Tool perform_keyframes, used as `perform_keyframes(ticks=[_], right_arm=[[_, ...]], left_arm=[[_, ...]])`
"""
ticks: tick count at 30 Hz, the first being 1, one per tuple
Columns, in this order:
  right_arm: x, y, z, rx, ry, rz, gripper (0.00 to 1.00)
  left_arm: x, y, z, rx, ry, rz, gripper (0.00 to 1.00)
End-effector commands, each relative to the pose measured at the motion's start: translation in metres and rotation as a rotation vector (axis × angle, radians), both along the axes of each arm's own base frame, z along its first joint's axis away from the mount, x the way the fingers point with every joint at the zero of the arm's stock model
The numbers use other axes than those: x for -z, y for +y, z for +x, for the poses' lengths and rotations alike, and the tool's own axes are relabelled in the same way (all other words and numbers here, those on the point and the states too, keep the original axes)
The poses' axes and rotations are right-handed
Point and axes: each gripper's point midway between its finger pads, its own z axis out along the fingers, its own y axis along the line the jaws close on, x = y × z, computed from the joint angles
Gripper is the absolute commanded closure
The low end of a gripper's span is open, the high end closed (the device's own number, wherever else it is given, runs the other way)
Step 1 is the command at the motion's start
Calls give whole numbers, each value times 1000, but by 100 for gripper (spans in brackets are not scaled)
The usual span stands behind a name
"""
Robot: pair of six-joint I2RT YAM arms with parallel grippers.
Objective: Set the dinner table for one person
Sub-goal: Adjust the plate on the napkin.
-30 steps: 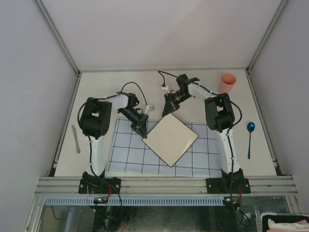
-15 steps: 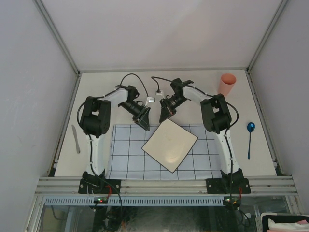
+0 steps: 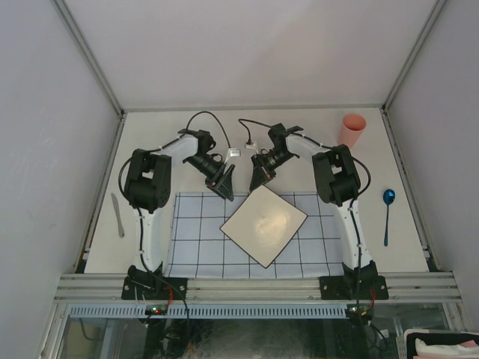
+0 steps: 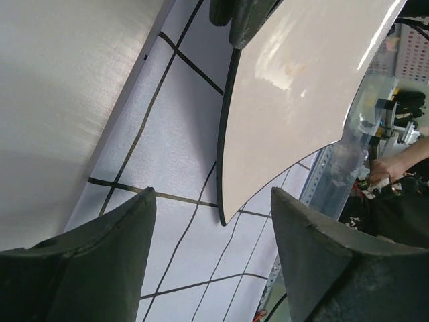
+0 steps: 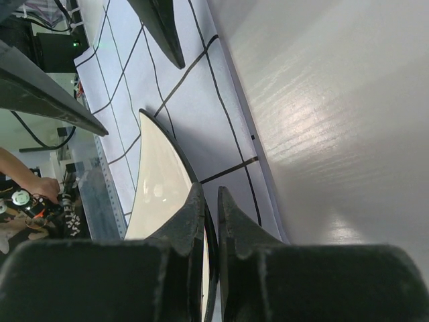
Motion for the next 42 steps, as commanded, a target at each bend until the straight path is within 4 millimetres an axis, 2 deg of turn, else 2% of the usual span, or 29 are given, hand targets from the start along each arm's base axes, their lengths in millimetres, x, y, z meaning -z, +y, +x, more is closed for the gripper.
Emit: perform_keyframes(ticks=[1,9,13,20,28,37,42], right_arm=[[23,-16,-7,-45,-44,-84,100],[21,-19,-13,-42,-43,-98,100],[20,-19,-13,-34,-39,-92,100],[24,-10,-1,-25,-46,-73,100],[29,-2,7,-23,-52,-58,100],[22,19,20,-31,-52,47,100],[19,30,26,-52,-66,69,100]], left_arm=[[-23,0,16,6,-80,-42,25],[-32,8,23,2,-96,-43,0],[-33,12,21,0,-92,-47,0],[-30,17,18,-8,-72,-63,0],[-36,23,18,0,-86,-76,0],[-46,33,16,31,-60,-138,0],[-52,44,17,17,-94,-136,0]])
